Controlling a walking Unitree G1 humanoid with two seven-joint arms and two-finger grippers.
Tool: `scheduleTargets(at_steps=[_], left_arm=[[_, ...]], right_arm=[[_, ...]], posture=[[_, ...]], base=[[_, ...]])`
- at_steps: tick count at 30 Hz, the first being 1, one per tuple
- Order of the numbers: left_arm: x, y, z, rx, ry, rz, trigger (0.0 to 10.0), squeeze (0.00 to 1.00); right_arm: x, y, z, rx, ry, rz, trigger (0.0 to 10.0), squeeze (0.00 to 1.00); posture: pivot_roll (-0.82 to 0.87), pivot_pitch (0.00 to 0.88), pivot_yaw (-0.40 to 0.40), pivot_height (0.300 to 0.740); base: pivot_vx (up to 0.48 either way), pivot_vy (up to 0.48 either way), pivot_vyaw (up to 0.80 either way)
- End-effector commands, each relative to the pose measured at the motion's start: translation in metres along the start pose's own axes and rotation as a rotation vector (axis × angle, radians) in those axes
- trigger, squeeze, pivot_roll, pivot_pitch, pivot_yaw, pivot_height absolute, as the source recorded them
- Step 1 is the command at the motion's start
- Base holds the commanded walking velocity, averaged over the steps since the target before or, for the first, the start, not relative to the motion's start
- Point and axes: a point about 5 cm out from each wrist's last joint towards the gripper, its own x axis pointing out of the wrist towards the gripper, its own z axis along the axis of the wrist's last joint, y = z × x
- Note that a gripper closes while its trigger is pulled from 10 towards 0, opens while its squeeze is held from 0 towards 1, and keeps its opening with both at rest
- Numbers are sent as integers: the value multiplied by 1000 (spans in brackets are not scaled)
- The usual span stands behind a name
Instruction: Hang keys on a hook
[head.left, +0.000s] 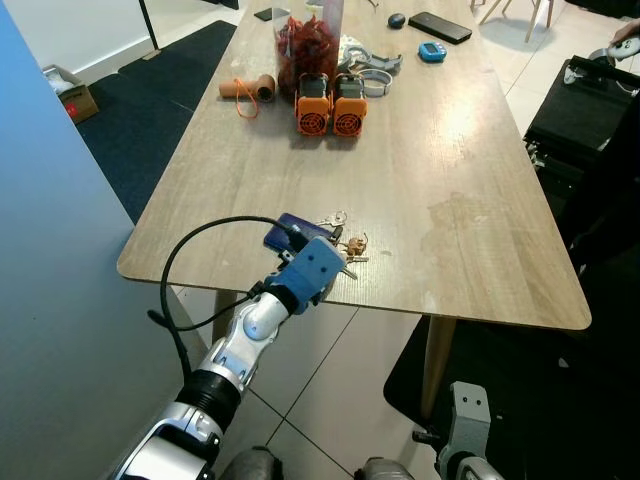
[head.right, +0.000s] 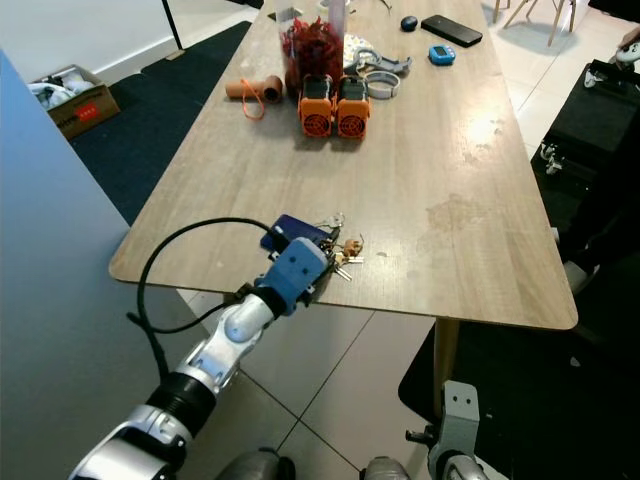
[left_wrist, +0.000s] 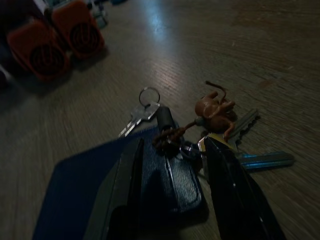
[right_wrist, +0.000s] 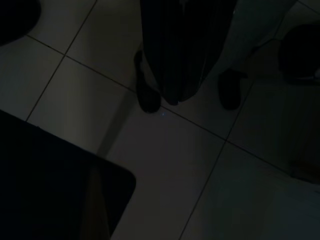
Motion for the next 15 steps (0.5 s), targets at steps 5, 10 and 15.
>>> scheduleTargets(at_steps=[5,10,15], left_arm=[[-9,-22,-25,-225,185,-61,10000,0],[-8,-23,-25,-295,218,-57,10000,0],[-6,-23,-23,-357,243,-44,10000,0]], right_arm=[[-2,-4,-5,-6,20,-8,10000,0],[-2,-4,-4,-7,21,-9,10000,0],[-2,-4,-4,-6,21,-9,10000,0]], posture=[[35,113,-1,740],[35,111,-2,740],[35,113,0,740]], base=[[0,0,0],[0,0,0],[0,0,0]])
